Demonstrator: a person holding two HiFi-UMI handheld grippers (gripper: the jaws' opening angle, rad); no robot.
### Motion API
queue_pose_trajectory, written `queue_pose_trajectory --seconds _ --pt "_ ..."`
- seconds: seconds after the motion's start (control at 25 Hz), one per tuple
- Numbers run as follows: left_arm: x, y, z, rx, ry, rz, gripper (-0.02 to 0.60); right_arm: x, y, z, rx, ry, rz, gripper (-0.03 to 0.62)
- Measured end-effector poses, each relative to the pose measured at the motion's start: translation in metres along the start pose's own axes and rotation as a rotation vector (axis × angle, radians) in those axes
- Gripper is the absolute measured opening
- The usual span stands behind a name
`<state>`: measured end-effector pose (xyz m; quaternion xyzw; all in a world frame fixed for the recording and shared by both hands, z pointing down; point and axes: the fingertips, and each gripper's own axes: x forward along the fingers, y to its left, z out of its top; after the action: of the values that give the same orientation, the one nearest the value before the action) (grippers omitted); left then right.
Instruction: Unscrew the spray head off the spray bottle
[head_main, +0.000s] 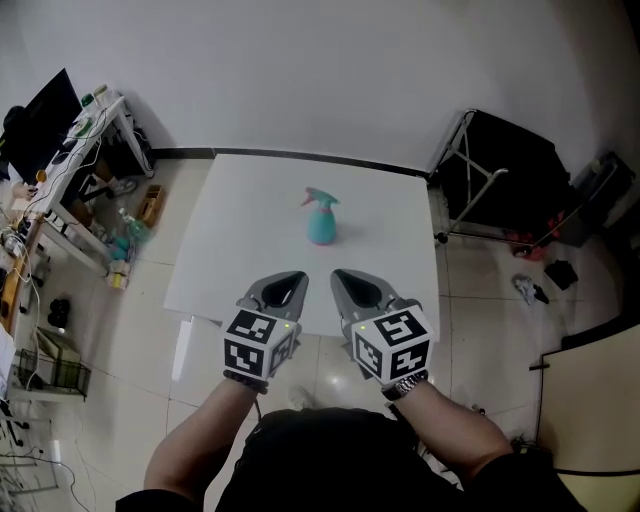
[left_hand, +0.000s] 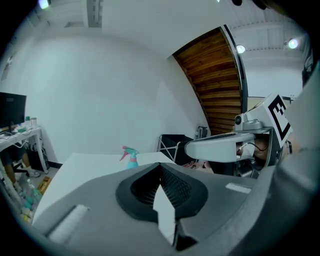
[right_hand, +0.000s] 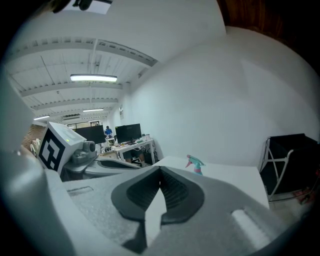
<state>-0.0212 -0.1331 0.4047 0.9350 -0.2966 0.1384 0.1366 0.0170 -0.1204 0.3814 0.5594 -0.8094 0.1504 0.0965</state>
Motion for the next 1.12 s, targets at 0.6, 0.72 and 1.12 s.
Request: queue_pose_trajectory --seconds 0.6,0.72,1.12 --pt "0.031 0.02 -0.009 -0.02 0.035 -0.013 0.015 0.024 -0.029 -0.006 0.025 0.036 -0.029 -0.009" --pt "0.042 0.018 -0.01 -0.019 0.052 -0.005 0.015 0.03 -0.039 -0.007 0.025 0.038 -0.011 -0.009" --pt "0.086 0.031 -0.014 -0.053 0.088 0.054 0.015 0.058 -0.072 -0.01 0.029 0.086 0.067 -0.009"
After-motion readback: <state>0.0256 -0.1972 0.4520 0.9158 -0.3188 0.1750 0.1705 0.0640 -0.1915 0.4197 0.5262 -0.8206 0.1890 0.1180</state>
